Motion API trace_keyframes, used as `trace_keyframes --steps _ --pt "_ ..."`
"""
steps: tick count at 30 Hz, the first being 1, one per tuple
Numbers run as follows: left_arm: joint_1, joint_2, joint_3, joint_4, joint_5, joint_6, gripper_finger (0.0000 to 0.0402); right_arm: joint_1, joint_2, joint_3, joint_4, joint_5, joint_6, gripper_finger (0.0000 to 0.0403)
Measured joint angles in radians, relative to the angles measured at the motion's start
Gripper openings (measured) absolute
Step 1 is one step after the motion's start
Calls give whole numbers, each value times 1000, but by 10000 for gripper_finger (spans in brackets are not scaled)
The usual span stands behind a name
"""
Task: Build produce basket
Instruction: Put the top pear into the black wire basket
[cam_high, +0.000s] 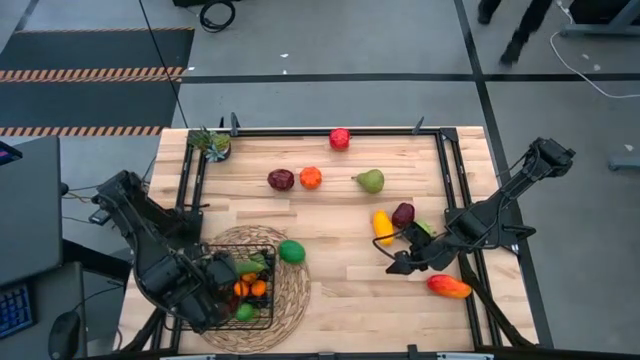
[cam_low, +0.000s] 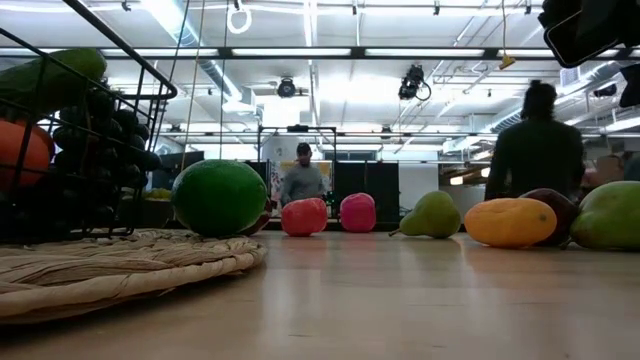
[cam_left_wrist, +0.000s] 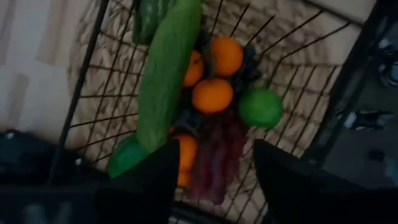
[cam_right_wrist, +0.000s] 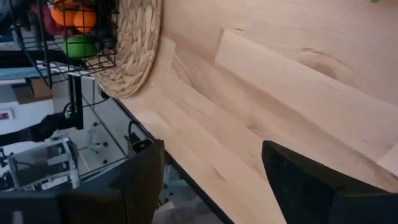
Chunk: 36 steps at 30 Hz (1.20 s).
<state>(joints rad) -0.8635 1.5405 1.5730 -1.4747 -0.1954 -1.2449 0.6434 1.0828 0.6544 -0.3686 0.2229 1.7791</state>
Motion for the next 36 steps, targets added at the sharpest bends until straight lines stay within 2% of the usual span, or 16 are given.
trace_keyframes --steps 4,7,13,17,22,25,28,32,36 --pt "31 -8 22 42 0 0 248 -17 0 0 -8 2 -37 272" --pt "70 -8 63 77 -13 1 259 -37 0 0 -7 31 -97 272" --pt "196 -8 118 264 -171 45 252 -108 0 0 -4 32 -313 272" --pt "304 -3 118 475 -303 118 239 -168 -1 0 2 -45 -426 272" --pt "419 3 119 642 -399 178 223 -298 -1 0 1 -224 -610 272" --pt "465 4 119 687 -425 167 213 -390 -1 0 1 -311 -733 272" --pt "506 11 119 729 -430 165 205 -485 -1 0 2 -354 -834 272" --pt "547 12 118 771 -412 173 198 -613 -1 0 1 -362 -926 272" --pt "583 12 118 801 -326 229 198 -720 -1 0 2 -330 -977 272"
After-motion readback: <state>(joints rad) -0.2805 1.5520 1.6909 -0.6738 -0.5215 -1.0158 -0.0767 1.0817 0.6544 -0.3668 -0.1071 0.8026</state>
